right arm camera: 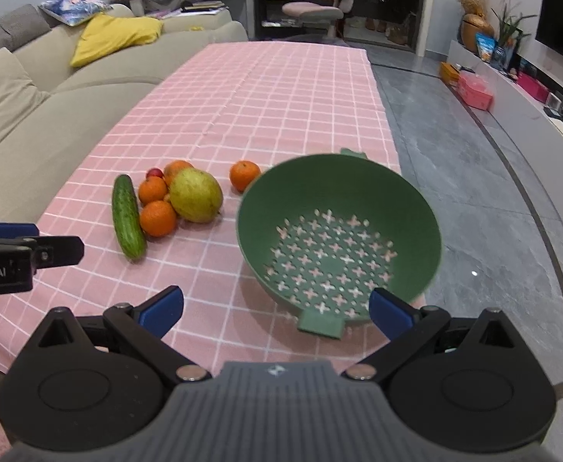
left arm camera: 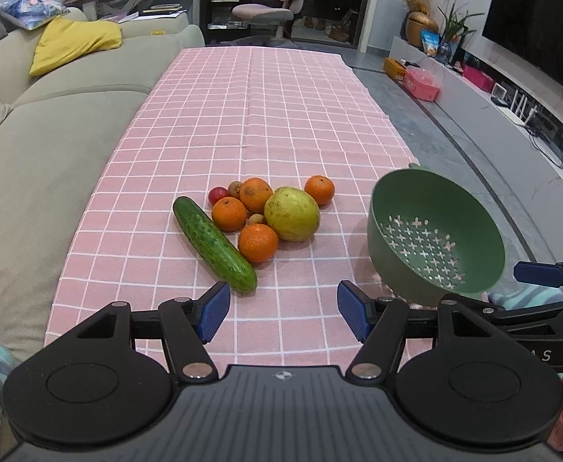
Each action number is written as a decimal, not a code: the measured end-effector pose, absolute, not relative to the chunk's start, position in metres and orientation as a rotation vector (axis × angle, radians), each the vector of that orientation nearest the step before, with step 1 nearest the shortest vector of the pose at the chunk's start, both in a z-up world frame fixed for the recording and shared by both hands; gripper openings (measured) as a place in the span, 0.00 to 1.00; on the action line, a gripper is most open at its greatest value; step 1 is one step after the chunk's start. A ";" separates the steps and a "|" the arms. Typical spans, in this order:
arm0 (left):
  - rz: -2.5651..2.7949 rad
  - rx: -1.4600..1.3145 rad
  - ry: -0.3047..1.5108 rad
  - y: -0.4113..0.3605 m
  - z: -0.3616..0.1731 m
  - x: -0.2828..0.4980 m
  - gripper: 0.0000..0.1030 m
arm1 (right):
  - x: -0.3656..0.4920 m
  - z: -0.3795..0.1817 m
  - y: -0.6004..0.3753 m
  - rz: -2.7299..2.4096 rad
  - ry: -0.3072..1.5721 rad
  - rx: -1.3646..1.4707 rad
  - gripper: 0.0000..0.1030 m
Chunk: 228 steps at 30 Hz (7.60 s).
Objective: Organize fruits
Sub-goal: 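Grasp the green cucumber with the left tool while the right tool grasps the pear, then carry the cucumber and pear with both tools over the green colander, then open both tools to drop the cucumber and pear into the colander, then grasp an orange with the left tool while the right tool grasps another orange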
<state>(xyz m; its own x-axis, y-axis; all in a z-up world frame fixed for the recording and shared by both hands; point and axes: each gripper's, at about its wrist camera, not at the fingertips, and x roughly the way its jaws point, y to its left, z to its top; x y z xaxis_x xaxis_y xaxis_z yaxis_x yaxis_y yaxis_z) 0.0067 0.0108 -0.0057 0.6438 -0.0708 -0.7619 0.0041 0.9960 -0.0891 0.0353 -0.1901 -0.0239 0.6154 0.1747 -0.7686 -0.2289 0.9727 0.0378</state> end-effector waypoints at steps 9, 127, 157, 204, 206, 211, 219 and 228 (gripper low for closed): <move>0.034 -0.161 0.870 0.033 -0.008 0.029 0.73 | 0.054 -0.021 -0.173 0.332 0.806 -0.122 0.85; -0.291 -0.420 1.241 -0.062 -0.081 0.181 0.40 | 0.159 -0.082 -0.221 0.467 1.071 -0.203 0.59; -0.354 -0.300 1.266 -0.071 -0.083 0.187 0.47 | 0.162 -0.087 -0.208 0.551 1.126 -0.361 0.60; 0.036 -0.388 0.915 0.102 -0.038 0.093 0.59 | 0.121 -0.012 -0.085 0.503 0.863 -0.320 0.87; 0.027 -0.436 0.889 0.115 -0.043 0.094 0.59 | 0.125 -0.014 -0.078 0.506 0.854 -0.338 0.87; 0.013 -0.468 0.855 0.134 -0.058 0.098 0.58 | 0.139 -0.021 -0.065 0.543 0.851 -0.343 0.74; -0.118 -0.410 0.885 0.111 -0.083 0.112 0.56 | 0.171 -0.047 -0.058 0.537 0.919 -0.373 0.52; -0.136 -0.480 0.938 0.088 -0.110 0.131 0.58 | 0.221 -0.071 -0.068 0.513 0.988 -0.469 0.52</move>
